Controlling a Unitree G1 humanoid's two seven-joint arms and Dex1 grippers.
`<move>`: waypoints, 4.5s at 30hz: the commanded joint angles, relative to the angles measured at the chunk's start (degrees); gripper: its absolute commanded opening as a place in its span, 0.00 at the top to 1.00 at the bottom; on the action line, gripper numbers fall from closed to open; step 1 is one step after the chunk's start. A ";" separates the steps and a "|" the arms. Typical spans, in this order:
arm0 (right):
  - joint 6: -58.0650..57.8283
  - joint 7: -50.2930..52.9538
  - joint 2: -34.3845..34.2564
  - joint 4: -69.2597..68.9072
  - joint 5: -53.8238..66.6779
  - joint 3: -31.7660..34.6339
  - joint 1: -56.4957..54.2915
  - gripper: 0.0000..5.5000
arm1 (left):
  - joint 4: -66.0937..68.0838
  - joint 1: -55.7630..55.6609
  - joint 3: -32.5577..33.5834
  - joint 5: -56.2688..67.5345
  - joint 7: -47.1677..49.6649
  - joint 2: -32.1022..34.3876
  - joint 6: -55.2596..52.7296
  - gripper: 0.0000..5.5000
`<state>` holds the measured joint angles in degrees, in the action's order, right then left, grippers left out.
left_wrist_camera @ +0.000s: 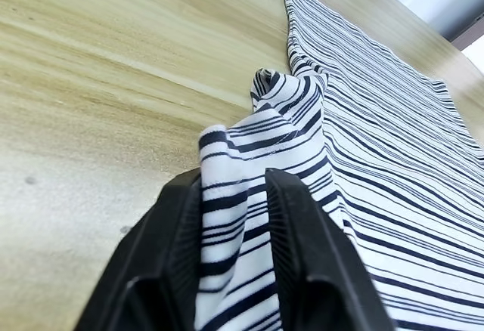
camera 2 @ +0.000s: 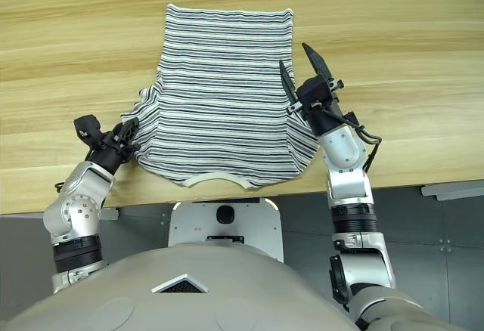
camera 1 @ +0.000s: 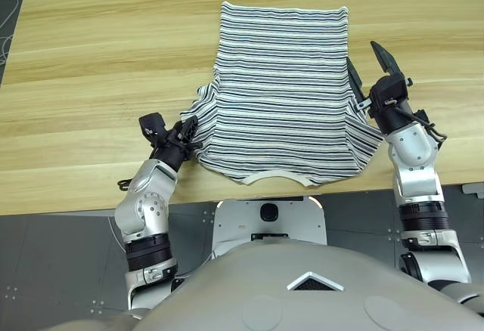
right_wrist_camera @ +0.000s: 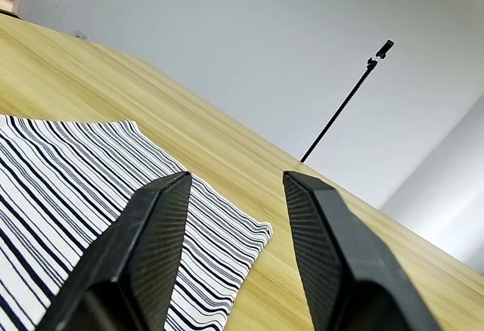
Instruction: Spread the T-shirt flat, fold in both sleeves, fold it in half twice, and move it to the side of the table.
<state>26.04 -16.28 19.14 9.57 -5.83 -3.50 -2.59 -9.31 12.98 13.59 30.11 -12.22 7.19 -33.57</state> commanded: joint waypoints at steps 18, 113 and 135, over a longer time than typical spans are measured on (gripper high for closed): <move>0.88 1.15 -0.44 2.21 -0.43 0.04 -0.77 0.59 | -1.15 2.94 -9.40 -19.56 -4.44 6.76 21.24 0.98; -54.27 8.19 -10.58 -28.54 31.14 12.68 21.04 0.98 | -3.00 5.11 -16.01 -19.27 -8.23 2.30 38.86 0.49; -22.29 2.44 6.21 -21.14 -11.53 -10.06 21.56 0.98 | -1.69 4.67 -16.17 -19.96 -8.15 2.01 39.40 0.49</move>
<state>0.66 -15.00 23.48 -12.29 -13.61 -12.40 19.55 -11.55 17.94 -2.56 10.86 -20.90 9.31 5.22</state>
